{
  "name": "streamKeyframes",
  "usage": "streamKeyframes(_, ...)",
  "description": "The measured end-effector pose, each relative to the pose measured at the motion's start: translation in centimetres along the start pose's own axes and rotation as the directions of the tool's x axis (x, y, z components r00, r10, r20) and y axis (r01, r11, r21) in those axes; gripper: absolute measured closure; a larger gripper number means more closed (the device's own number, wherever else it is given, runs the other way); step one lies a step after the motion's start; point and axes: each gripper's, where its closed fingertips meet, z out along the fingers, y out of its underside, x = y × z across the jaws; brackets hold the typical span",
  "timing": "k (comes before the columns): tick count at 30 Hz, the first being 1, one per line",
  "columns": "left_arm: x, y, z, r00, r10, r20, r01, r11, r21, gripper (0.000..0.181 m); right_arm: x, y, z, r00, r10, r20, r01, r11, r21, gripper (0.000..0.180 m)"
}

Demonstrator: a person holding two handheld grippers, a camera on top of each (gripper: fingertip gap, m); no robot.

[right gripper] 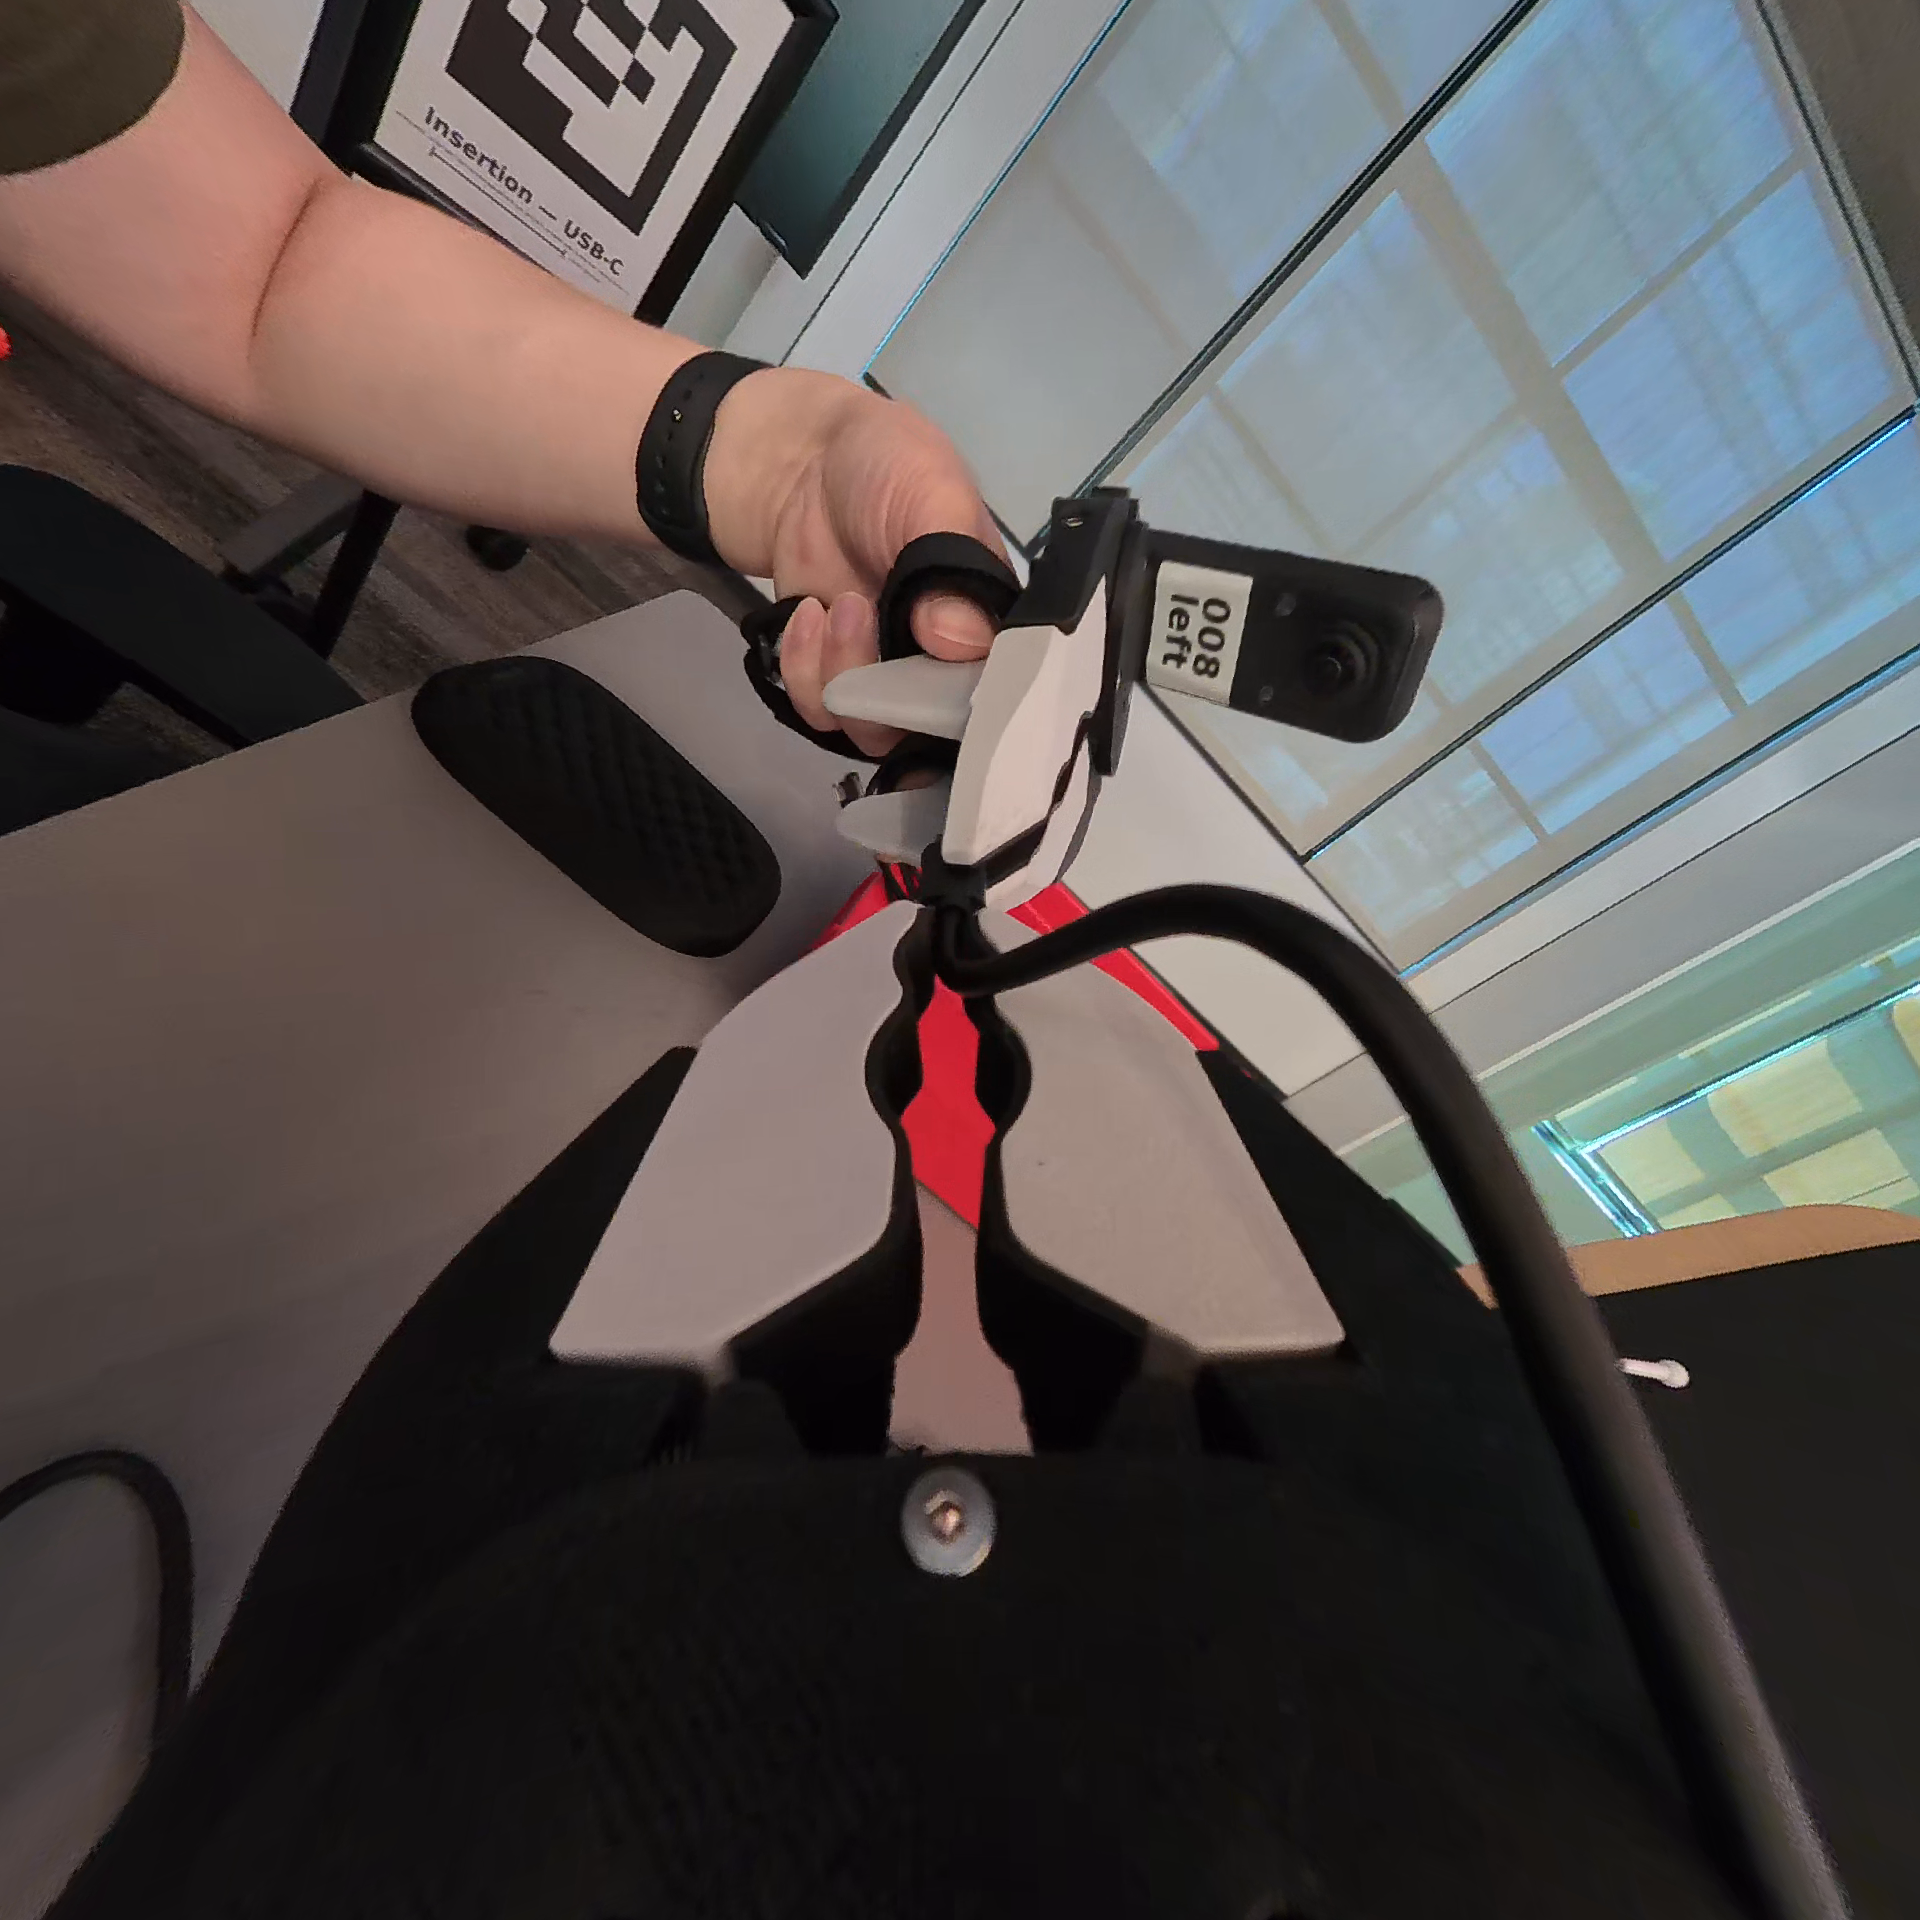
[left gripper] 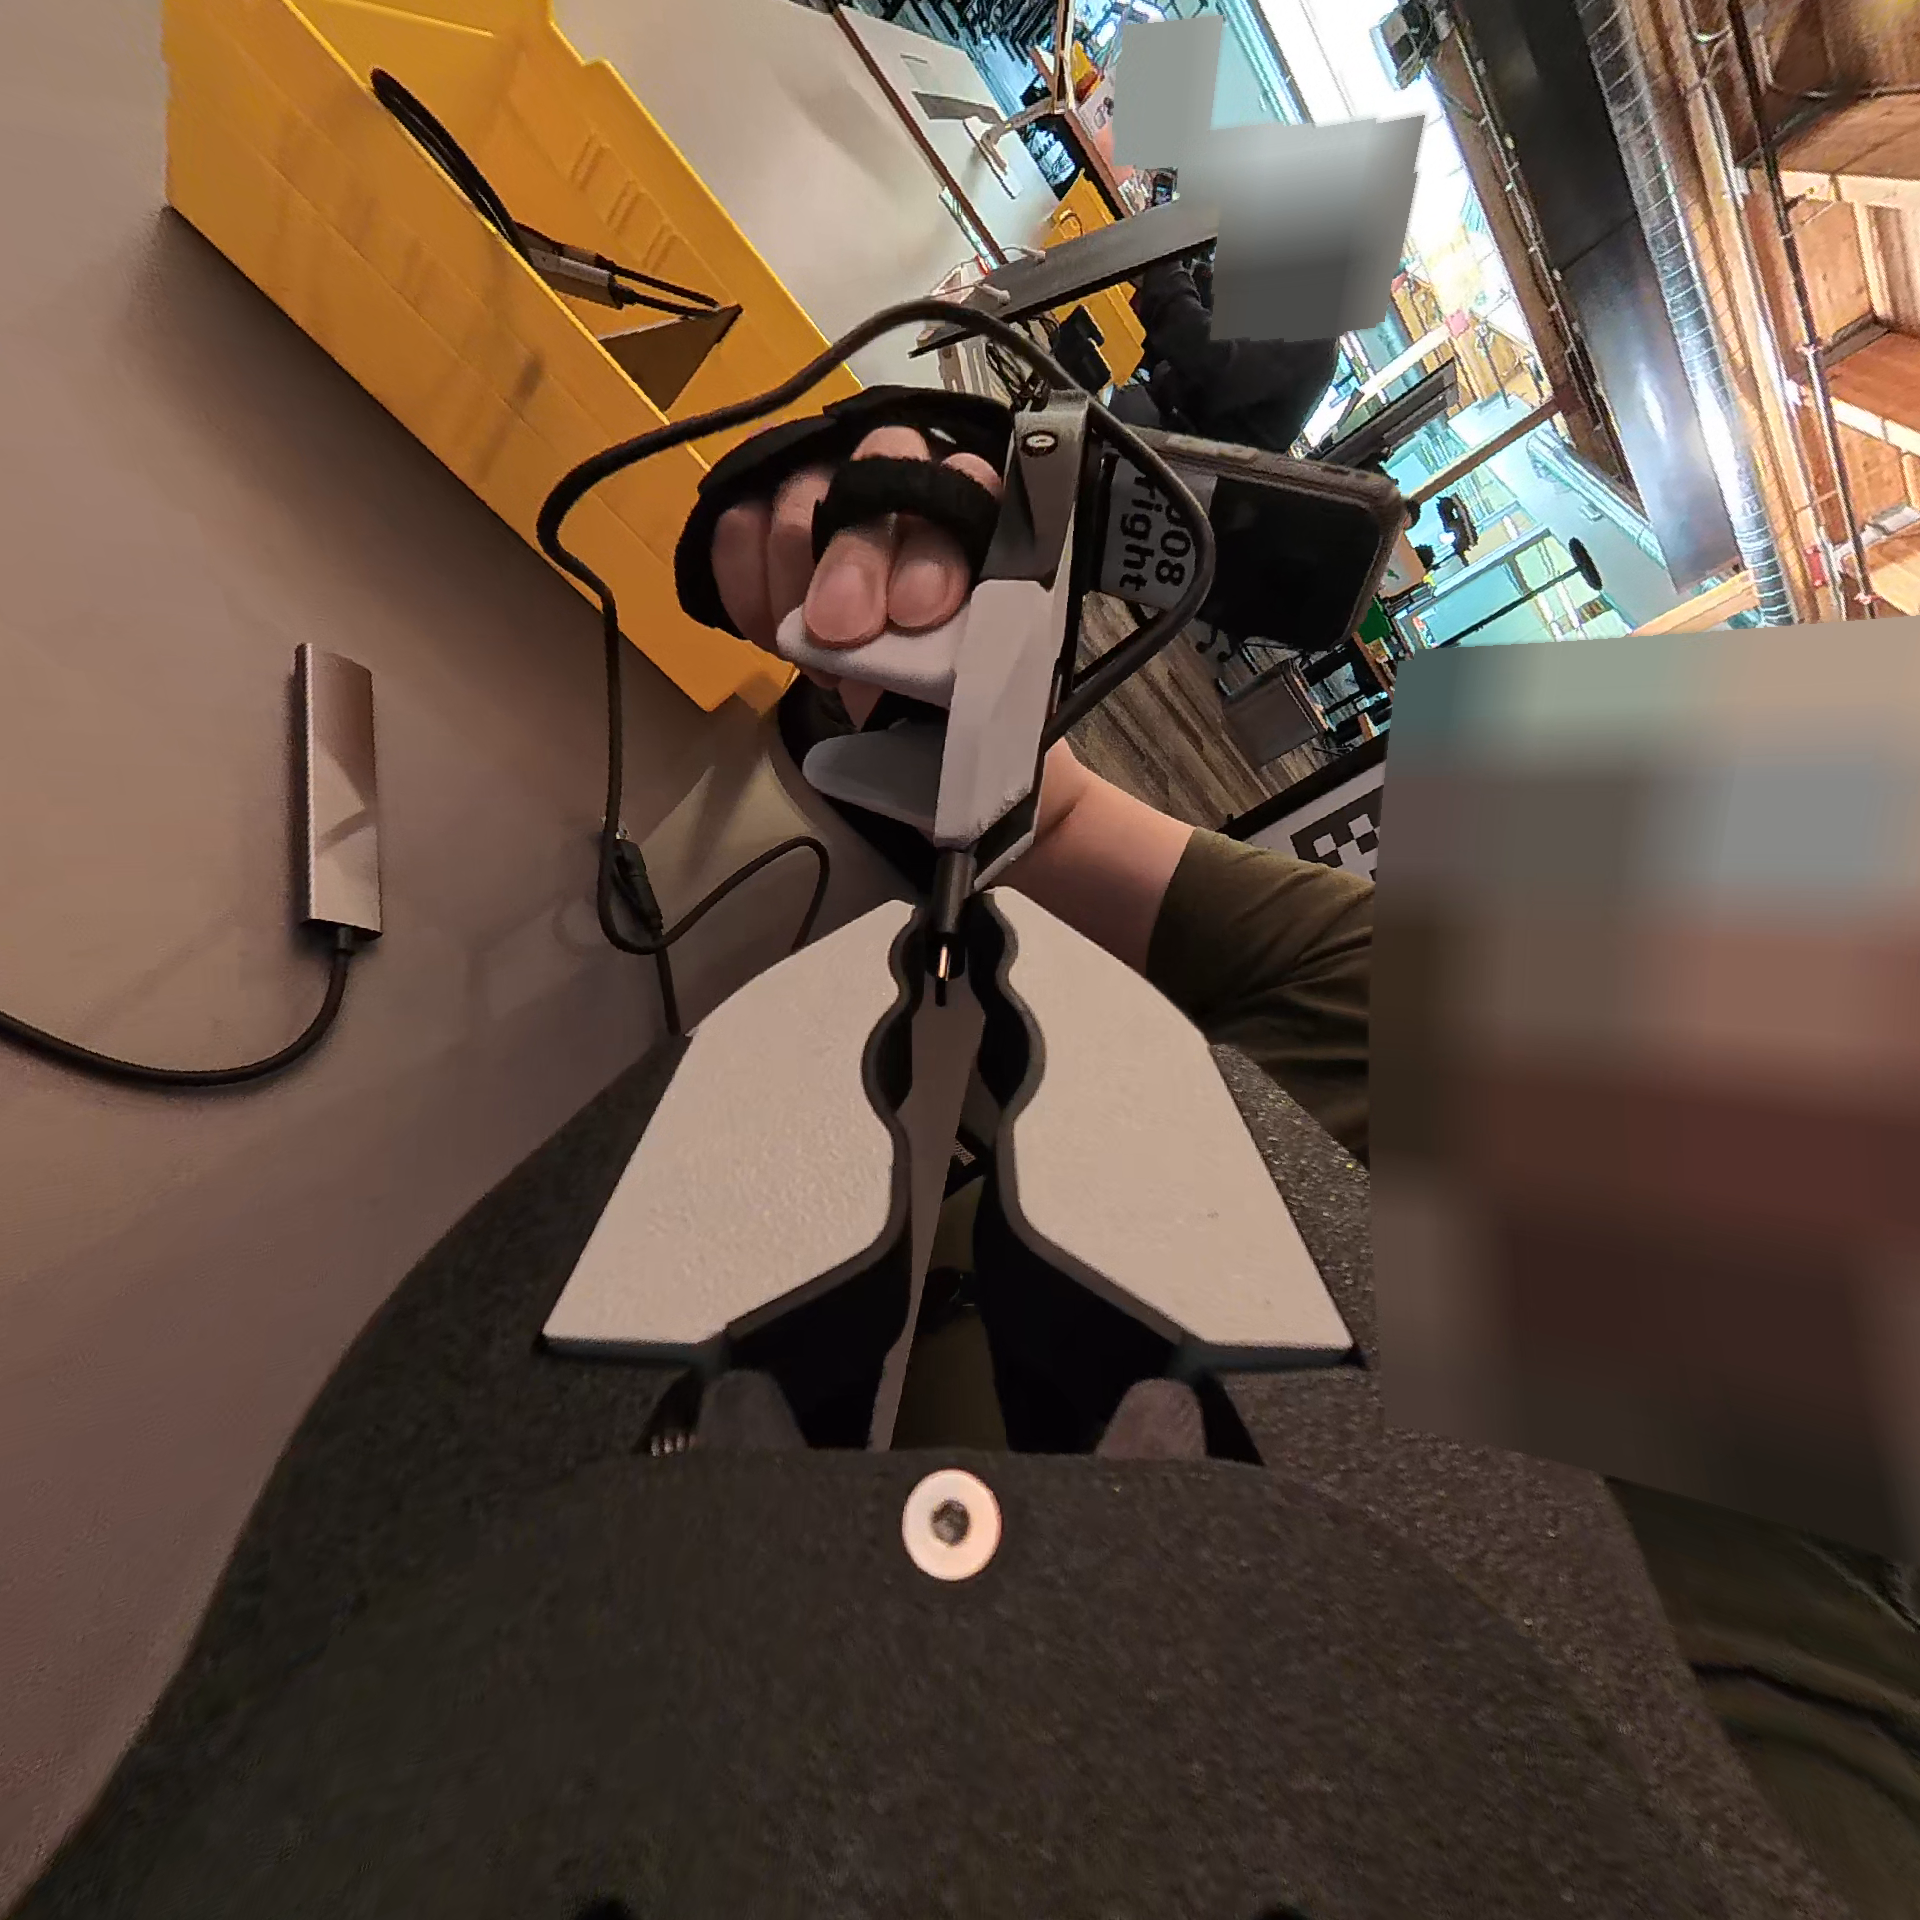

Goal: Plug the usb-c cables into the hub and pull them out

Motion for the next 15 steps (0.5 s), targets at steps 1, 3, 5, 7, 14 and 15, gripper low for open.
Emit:
streamKeyframes(1,0.1,0.0,0.0,1.0,0.003,-0.005,-0.003,1.0,0.002,0.173,0.1,0.0,0.0,1.0,0.009,0.002,-0.009,1.0,-0.003,0.174)
streamKeyframes(3,0.2,-0.2,0.0,0.999,0.033,-0.011,-0.033,0.999,0.017,0.173,0.4,-0.2,-0.1,1.0,0.018,-0.009,-0.018,1.0,0.001,0.174)
streamKeyframes(5,0.4,-0.8,-0.1,0.995,0.102,0.01,-0.102,0.993,0.052,0.174,0.9,-0.4,-0.5,0.999,0.027,-0.023,-0.027,1.0,0.0,0.174)
streamKeyframes(7,0.5,-1.6,-0.8,0.973,0.216,0.077,-0.224,0.968,0.113,0.169,2.2,-0.6,-1.5,0.997,0.045,-0.067,-0.045,0.999,0.006,0.174)
streamKeyframes(14,-5.2,-0.2,-1.8,0.69,0.431,0.581,-0.592,0.798,0.11,0.141,8.1,-2.6,-7.2,0.955,0.136,-0.264,-0.125,0.991,0.056,0.175)
streamKeyframes(15,-6.7,0.8,-0.7,0.663,0.441,0.605,-0.588,0.807,0.056,0.141,8.6,-3.0,-7.9,0.949,0.134,-0.286,-0.124,0.991,0.056,0.174)
